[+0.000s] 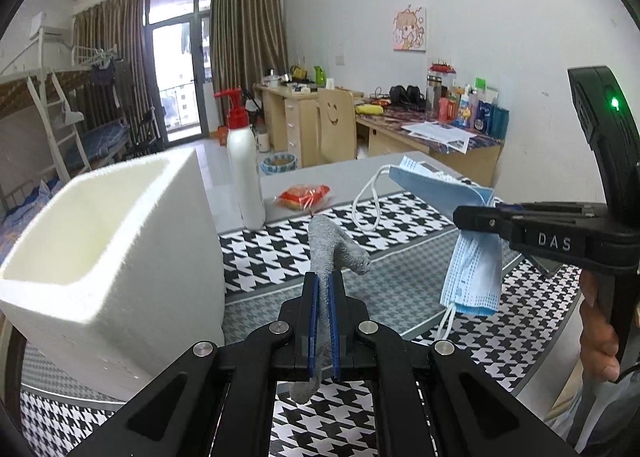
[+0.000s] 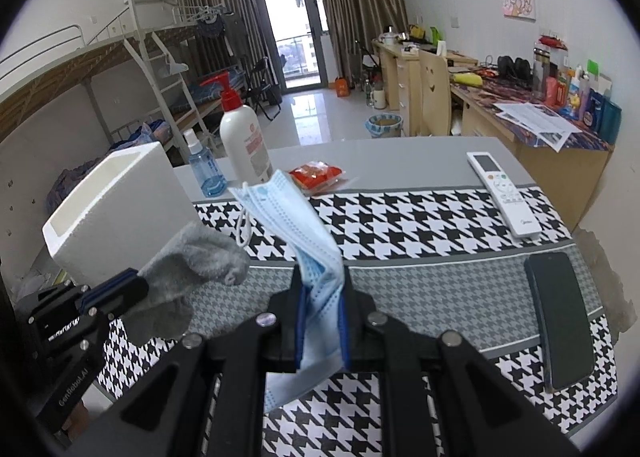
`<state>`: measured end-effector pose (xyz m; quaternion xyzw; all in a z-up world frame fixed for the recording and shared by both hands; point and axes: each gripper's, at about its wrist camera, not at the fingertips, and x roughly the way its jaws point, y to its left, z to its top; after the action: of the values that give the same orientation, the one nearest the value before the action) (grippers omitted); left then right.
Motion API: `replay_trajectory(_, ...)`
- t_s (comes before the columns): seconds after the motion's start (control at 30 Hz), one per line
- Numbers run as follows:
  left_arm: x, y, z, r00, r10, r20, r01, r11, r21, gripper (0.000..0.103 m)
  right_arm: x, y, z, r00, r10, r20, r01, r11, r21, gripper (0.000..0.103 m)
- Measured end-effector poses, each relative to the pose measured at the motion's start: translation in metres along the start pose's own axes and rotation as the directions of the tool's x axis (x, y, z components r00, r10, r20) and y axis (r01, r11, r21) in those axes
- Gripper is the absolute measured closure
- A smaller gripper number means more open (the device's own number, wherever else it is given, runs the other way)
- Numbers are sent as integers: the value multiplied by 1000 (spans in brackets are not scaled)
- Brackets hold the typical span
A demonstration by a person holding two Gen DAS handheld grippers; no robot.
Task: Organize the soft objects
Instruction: 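Lift the grey sock with the left tool while the right tool lifts the blue mask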
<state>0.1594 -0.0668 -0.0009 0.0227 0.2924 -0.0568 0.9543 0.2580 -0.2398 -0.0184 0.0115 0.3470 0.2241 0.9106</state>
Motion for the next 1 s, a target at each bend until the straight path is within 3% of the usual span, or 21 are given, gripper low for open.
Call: replay_trajectory(1.0, -40, 5, 34, 988, 55, 146, -56, 998, 5, 97, -30, 17, 14, 992, 38, 118, -35, 999, -28, 86)
